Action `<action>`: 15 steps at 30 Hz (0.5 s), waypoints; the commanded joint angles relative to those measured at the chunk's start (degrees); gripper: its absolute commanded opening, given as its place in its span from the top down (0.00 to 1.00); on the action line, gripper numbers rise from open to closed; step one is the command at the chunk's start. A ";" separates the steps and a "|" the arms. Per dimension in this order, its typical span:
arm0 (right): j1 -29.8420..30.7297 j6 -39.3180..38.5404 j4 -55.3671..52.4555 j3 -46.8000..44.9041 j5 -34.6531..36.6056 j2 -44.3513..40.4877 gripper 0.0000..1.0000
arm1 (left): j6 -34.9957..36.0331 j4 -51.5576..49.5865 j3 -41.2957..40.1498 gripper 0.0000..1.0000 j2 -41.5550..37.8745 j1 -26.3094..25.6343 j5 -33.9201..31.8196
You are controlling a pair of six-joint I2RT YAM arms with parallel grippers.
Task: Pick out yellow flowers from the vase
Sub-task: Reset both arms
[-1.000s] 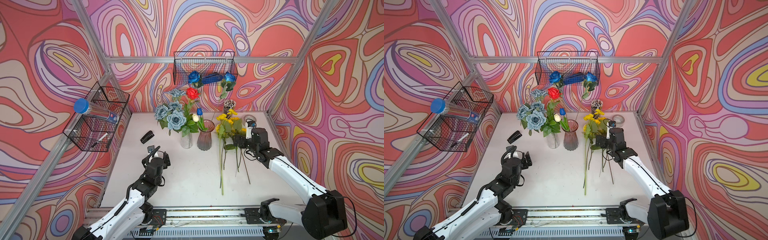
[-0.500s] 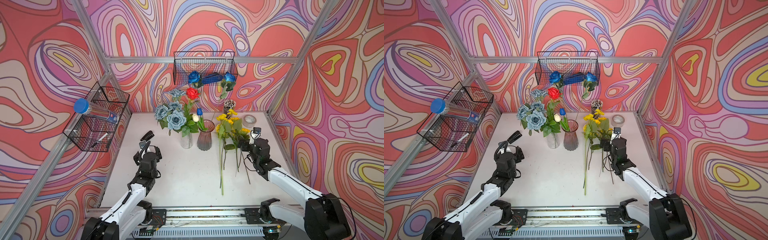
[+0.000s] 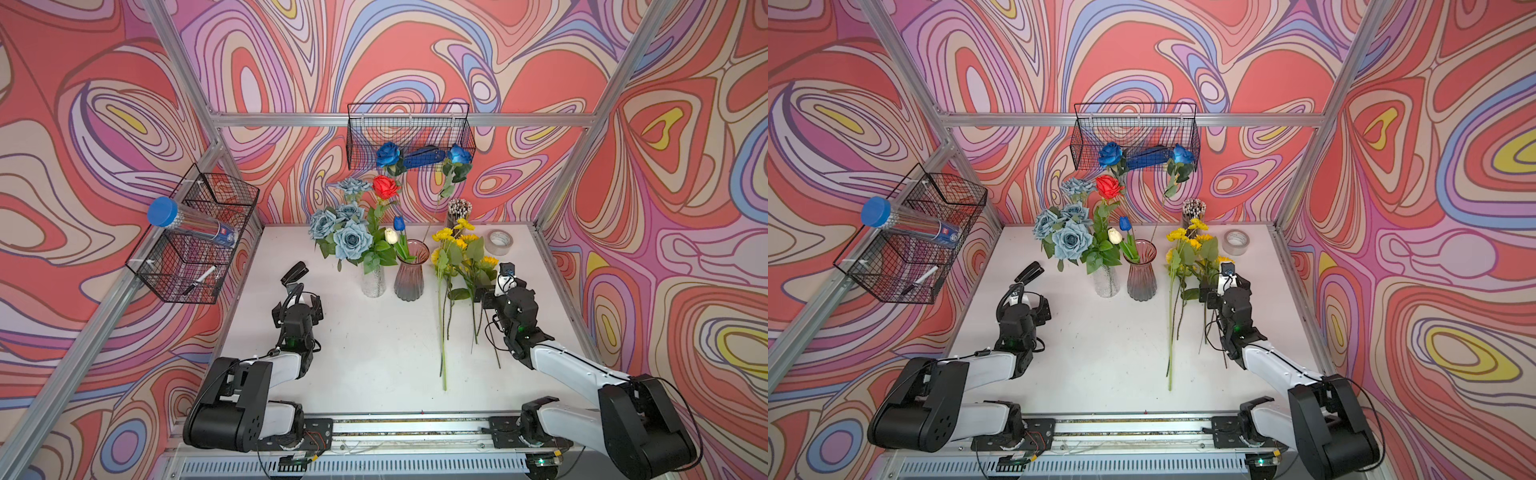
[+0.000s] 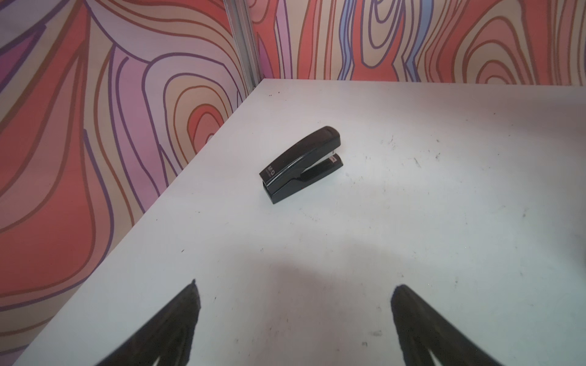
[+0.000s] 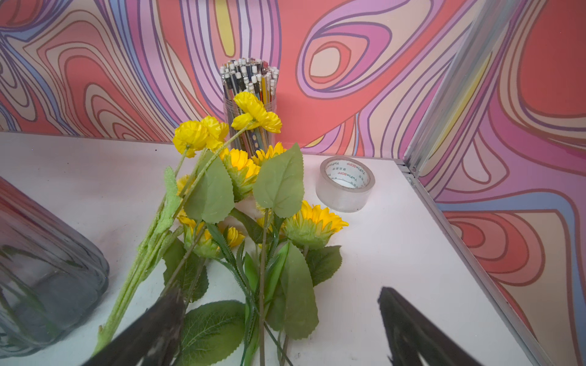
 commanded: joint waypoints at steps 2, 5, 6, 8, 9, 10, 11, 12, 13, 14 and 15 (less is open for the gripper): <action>-1.11 -2.73 6.02 -0.92 -2.90 2.37 0.02 | 1.59 10.11 0.43 0.05 4.50 1.66 6.07; -3.10 -1.61 10.37 -2.37 -4.68 4.70 0.02 | 2.59 7.48 2.78 0.05 6.66 1.65 9.60; -4.13 -0.90 12.38 -2.93 -5.60 5.82 0.02 | 3.49 10.34 2.76 0.05 9.12 1.65 11.30; -6.03 1.04 17.43 -4.31 -6.72 8.57 0.02 | 4.03 9.43 3.13 0.05 9.69 1.65 12.38; -6.77 1.57 19.54 -4.66 -6.88 10.14 0.02 | 3.45 5.59 3.83 0.05 8.06 1.70 12.36; -7.00 1.33 19.87 -4.45 -6.66 11.27 0.02 | 3.61 6.29 3.96 0.05 8.43 1.74 12.44; -7.31 1.19 21.23 -4.50 -6.84 12.41 0.02 | 4.03 8.96 3.90 0.05 9.70 1.74 12.52; -7.51 0.89 23.33 -4.64 -6.54 13.91 0.02 | 4.00 7.79 4.55 0.04 10.24 1.70 11.85; -7.69 0.64 25.11 -4.86 -6.17 15.37 0.02 | 2.37 1.93 6.70 0.04 9.14 1.68 9.47; -7.73 0.61 26.51 -4.98 -5.57 16.55 0.02 | 1.67 -1.89 8.34 0.03 8.86 1.78 7.95; -7.89 0.61 28.41 -5.01 -5.03 17.91 0.02 | 1.69 0.85 7.54 0.00 9.19 1.92 8.34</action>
